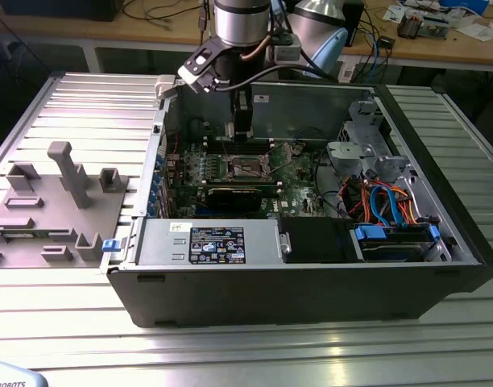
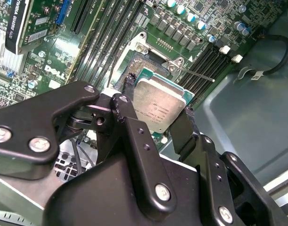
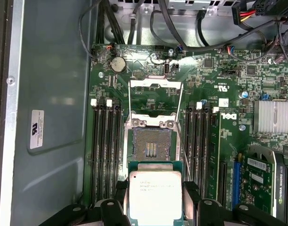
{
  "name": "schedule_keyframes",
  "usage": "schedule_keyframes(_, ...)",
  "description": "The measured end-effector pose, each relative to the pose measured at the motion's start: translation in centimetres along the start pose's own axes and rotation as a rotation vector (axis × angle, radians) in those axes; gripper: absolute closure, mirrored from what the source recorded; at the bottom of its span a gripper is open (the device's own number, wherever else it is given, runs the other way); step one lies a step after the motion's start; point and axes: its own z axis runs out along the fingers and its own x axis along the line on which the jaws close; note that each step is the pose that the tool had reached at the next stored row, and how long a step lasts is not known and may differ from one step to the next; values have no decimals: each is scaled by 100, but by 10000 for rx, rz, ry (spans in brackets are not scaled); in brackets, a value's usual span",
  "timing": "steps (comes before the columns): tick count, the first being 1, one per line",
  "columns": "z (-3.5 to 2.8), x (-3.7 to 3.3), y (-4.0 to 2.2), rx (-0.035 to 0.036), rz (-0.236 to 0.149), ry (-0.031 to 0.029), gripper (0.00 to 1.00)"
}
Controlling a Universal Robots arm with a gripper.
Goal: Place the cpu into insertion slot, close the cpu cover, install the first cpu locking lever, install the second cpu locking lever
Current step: 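Place the cpu into insertion slot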
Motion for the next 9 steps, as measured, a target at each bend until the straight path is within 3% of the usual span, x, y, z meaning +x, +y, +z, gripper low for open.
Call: schedule_keyframes(9, 27, 0, -1, 0, 0, 0, 45)
